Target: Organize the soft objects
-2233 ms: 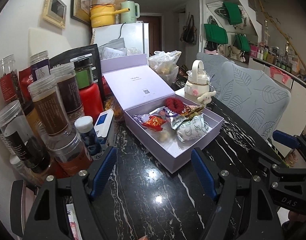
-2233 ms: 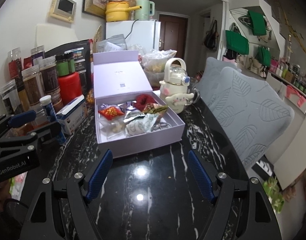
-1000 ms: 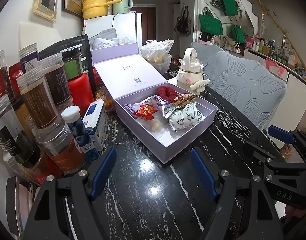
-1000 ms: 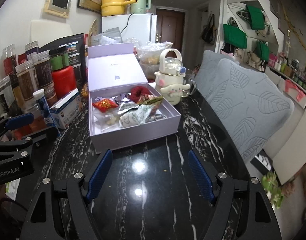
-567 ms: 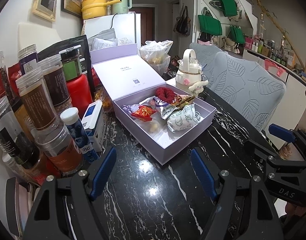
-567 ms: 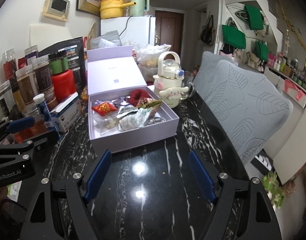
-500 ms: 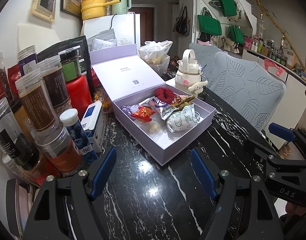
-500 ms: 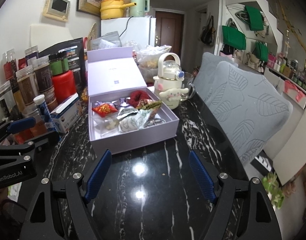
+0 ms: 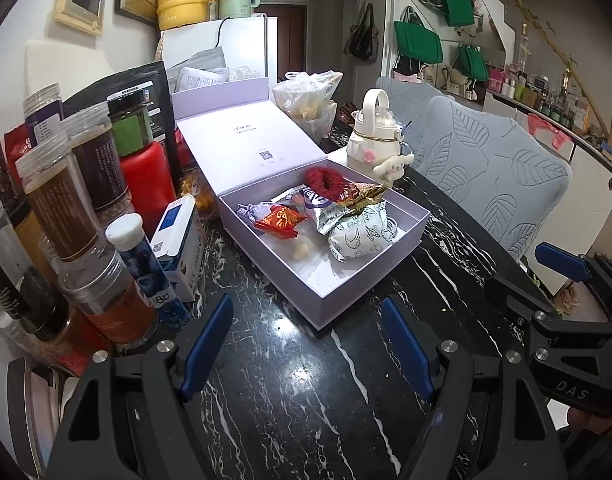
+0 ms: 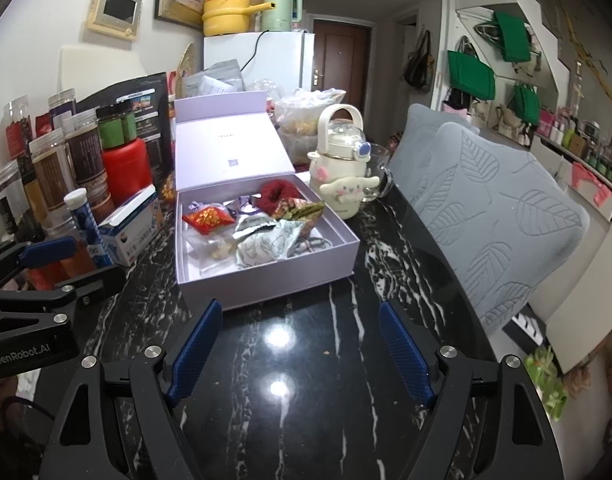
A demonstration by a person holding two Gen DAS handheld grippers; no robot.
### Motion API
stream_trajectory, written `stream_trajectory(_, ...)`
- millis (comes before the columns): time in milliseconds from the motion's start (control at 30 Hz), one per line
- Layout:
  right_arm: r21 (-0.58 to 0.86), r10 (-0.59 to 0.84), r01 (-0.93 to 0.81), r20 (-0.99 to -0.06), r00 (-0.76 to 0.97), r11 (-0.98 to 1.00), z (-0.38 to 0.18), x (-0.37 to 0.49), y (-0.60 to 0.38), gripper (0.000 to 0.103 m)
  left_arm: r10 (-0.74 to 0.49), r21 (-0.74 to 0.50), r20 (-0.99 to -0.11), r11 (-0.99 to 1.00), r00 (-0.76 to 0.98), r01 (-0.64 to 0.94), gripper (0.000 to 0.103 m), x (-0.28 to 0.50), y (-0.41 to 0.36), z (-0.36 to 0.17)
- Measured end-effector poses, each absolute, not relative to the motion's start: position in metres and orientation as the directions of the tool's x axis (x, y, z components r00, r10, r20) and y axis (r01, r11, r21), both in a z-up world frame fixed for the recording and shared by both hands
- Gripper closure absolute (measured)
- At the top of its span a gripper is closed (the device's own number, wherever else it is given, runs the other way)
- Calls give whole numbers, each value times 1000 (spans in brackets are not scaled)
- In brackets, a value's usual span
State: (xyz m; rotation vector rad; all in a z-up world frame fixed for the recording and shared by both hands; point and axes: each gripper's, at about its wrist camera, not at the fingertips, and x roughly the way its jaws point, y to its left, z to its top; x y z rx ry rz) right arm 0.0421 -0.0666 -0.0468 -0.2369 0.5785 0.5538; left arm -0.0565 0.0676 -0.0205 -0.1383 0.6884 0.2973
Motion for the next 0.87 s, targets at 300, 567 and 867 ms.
stream_trajectory(300, -77, 421, -560, -577, 700, 825, -48, 45, -64, 21, 222, -30, -652, 948, 725, -317, 26, -52, 68, -22)
stream_trajectory(567, -29, 454, -581, -593, 665, 814, -50, 49, -65, 21, 209, -24, -672, 953, 710, -302, 26, -45, 66, -28)
stream_trajectory(867, -50, 419, -556, -601, 680, 830, -55, 52, -65, 21, 208, -36, -675, 949, 707, -314, 26, -44, 68, -32)
